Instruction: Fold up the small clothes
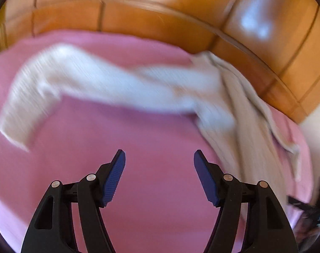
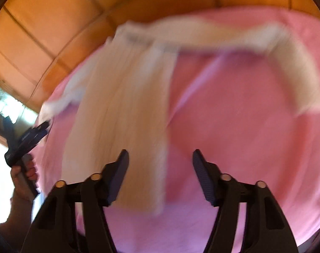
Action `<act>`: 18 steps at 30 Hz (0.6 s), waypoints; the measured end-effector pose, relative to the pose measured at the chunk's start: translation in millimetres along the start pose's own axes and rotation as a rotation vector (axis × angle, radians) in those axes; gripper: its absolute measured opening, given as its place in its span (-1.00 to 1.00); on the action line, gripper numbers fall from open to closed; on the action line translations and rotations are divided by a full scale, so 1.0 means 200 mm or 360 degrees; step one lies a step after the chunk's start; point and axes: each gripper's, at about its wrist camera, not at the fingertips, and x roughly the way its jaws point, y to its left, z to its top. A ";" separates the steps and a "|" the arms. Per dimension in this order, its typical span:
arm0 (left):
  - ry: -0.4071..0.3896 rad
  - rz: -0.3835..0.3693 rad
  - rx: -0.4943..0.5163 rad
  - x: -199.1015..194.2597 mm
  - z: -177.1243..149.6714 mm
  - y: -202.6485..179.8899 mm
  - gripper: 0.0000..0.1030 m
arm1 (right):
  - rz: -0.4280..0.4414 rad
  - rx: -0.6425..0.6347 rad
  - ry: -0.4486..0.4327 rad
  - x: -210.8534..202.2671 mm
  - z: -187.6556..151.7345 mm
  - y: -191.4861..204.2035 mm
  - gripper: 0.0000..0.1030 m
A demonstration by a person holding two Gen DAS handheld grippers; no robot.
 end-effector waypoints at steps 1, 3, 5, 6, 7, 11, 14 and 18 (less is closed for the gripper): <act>0.0028 -0.0044 -0.0014 0.01 -0.03 -0.02 0.29 | -0.0019 -0.0037 -0.0008 0.01 -0.02 0.02 -0.73; 0.0103 -0.0153 -0.0060 0.04 -0.09 -0.07 0.27 | -0.0027 -0.0032 -0.0102 -0.06 -0.02 0.03 -0.87; 0.0153 -0.0223 -0.0074 0.05 -0.13 -0.11 0.12 | -0.0077 0.0007 -0.0275 -0.21 0.04 -0.02 -0.88; 0.0173 -0.0252 -0.0090 0.06 -0.15 -0.13 0.12 | -0.0111 0.0026 -0.0344 -0.26 0.08 -0.06 -0.88; 0.0194 -0.0289 -0.0115 0.06 -0.16 -0.15 0.11 | -0.0156 0.0053 -0.0410 -0.32 0.12 -0.10 -0.89; 0.0302 -0.0417 -0.0148 0.14 -0.21 -0.27 -0.09 | -0.0588 0.0002 -0.0556 -0.43 0.23 -0.21 -0.89; 0.0365 -0.0492 -0.0145 0.18 -0.24 -0.38 -0.09 | -0.0821 -0.0023 -0.0562 -0.38 0.28 -0.30 -0.89; 0.0413 -0.0533 -0.0141 0.23 -0.30 -0.53 -0.09 | -0.0870 0.0008 -0.0476 -0.25 0.35 -0.40 -0.89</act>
